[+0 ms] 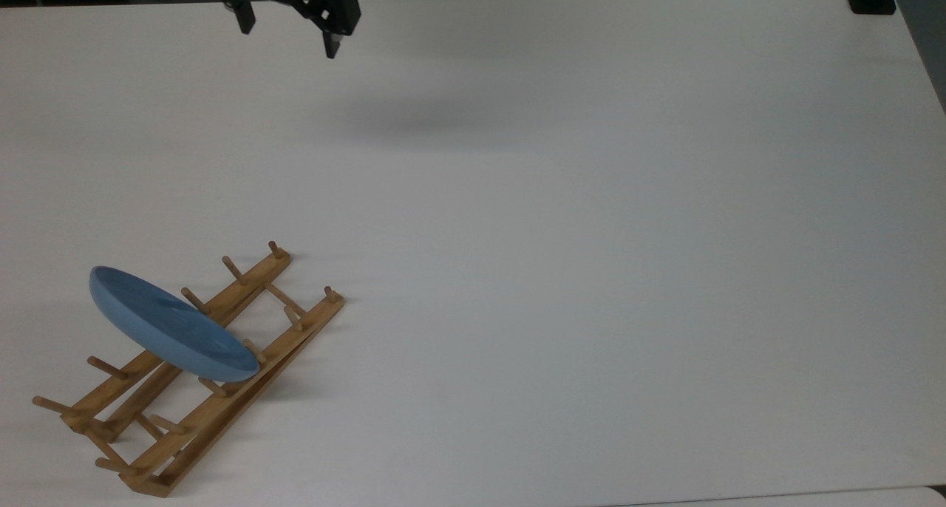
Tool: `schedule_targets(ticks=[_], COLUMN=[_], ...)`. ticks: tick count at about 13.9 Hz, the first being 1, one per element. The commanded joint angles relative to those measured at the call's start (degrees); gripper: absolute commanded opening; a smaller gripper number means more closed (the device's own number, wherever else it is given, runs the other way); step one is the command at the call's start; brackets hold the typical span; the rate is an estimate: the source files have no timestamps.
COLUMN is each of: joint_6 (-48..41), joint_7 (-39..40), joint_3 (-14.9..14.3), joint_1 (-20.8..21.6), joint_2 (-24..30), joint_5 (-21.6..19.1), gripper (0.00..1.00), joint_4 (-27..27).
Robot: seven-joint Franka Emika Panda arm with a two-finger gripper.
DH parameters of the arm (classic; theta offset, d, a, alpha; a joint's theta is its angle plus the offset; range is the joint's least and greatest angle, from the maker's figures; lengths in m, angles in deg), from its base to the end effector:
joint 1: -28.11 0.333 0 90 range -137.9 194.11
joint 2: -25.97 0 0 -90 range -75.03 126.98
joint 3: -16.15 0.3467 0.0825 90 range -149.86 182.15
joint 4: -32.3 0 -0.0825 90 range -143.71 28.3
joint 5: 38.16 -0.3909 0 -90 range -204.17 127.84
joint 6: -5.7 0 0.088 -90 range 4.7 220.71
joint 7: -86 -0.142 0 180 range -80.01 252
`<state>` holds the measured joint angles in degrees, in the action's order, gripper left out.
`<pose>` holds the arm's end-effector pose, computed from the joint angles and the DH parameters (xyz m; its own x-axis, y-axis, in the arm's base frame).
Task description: Place plate in plate rack
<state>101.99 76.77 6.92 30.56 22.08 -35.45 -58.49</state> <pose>0.5894 -0.0734 0.5849 0.9622 -0.2698 0.0377 -0.2716 -0.9610 0.0526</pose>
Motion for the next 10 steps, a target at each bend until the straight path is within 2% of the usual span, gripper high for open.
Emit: schedule_targets(ticks=[1, 10], joint_6=[2.0, 4.1], joint_7=[-0.3, -0.4], joint_3=[-0.1, 0.4], joint_1=[-0.8, -0.1], joint_2=[1.3, 0.4], joint_5=[-1.0, -1.4], gripper=[1.0, 1.0], joint_4=[-0.7, -0.5])
